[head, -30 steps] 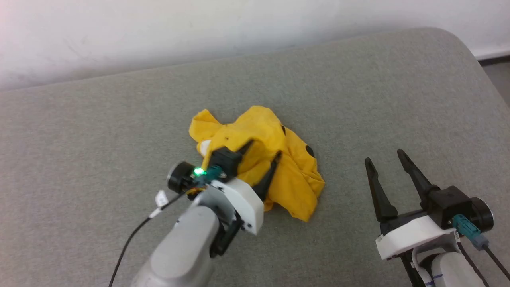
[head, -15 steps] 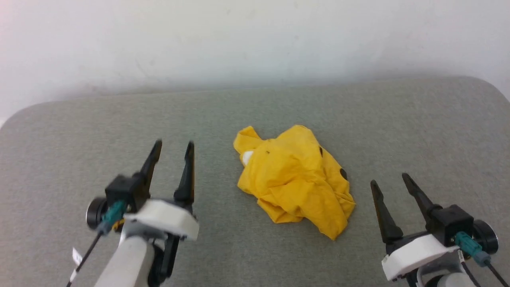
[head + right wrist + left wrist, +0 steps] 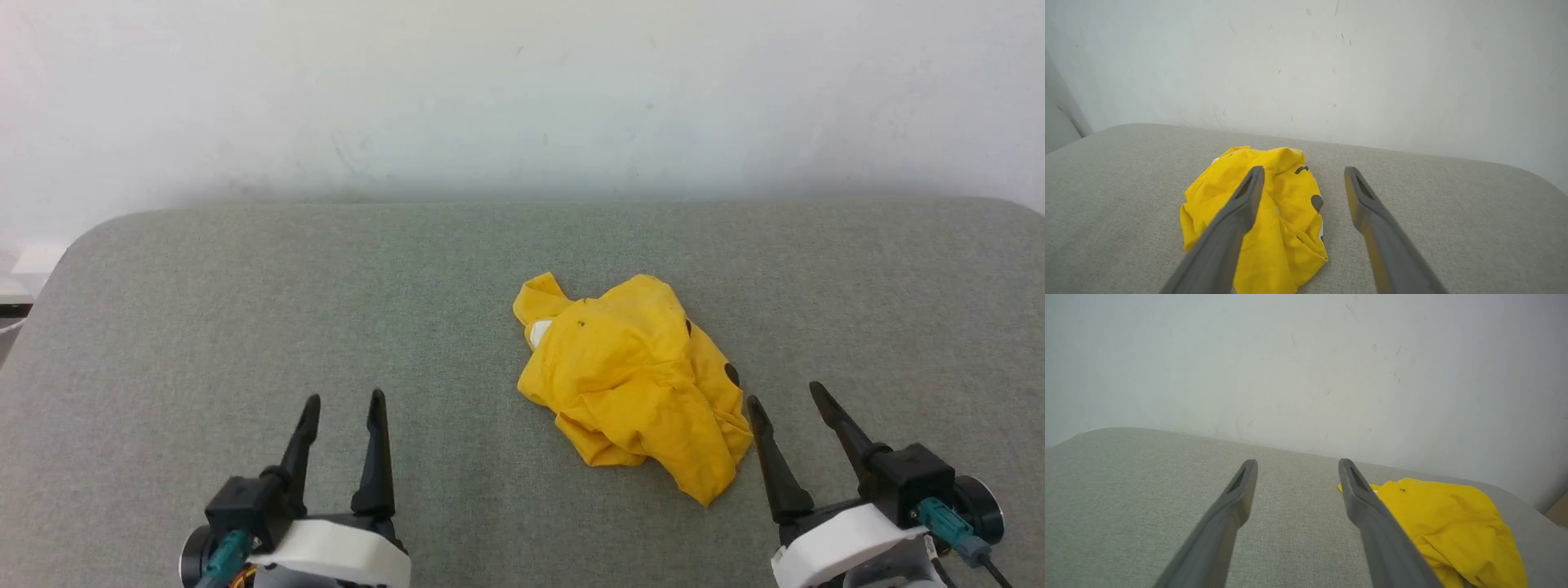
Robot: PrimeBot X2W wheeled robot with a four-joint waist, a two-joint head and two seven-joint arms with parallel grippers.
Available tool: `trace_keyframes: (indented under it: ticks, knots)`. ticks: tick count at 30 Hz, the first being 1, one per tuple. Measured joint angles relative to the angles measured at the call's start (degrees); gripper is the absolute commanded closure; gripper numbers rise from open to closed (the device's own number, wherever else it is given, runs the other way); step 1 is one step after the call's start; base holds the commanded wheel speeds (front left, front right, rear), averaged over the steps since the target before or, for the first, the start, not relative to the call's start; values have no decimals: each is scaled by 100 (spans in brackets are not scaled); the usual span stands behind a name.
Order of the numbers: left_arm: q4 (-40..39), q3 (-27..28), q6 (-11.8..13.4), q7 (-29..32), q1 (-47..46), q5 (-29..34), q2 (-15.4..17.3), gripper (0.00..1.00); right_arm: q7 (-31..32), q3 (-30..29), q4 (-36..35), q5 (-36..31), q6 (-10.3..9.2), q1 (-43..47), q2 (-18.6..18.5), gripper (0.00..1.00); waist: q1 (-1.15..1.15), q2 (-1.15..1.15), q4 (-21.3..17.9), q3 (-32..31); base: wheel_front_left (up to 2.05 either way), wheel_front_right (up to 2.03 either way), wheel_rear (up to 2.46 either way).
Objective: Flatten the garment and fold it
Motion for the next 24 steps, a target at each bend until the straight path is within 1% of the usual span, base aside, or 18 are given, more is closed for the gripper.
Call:
trace_keyframes:
  ticks: [3, 6, 8, 12, 15, 17, 19, 24]
  knots:
    - [24, 5, -97, 0, 88, 158, -38, 0, 10, 30, -7, -2, 0, 4, -8, 0, 0, 0, 27, 23, 0, 0, 0]
    - [52, 49, -201, 0, 76, 267, -76, 0, 220, 192, -94, 2, 0, -3, -130, 0, 0, 0, 85, 67, 0, 0, 0]
    - [97, 59, -254, 0, 69, 325, -109, 0, 653, 439, -146, 124, 0, -30, -298, 0, 1, 0, 137, 104, 0, 0, 0]
    - [134, 104, -313, -1, 10, 398, -210, 0, 1937, 1027, -156, 623, -1, -231, -793, 0, 0, 0, 247, 224, 0, 0, 0]
    - [177, 103, -385, -1, -112, 442, -287, 0, 2692, 1412, -93, 1044, 0, -521, -1118, 0, 1, 0, 357, 332, 0, 0, 0]
    - [205, 104, -392, -1, -186, 446, -339, 0, 3022, 1573, 22, 1189, 0, -706, -1313, 0, 1, 0, 452, 398, 0, 0, 0]
    - [212, 104, -394, 0, -219, 453, -385, 0, 3248, 1647, 200, 1341, 0, -841, -1404, 0, 1, 0, 555, 465, 0, 0, 0]
    - [236, 109, -438, -1, -336, 491, -423, 0, 3429, 1725, 760, 1432, 0, -1098, -1479, 0, 1, 0, 786, 647, 0, 0, 0]
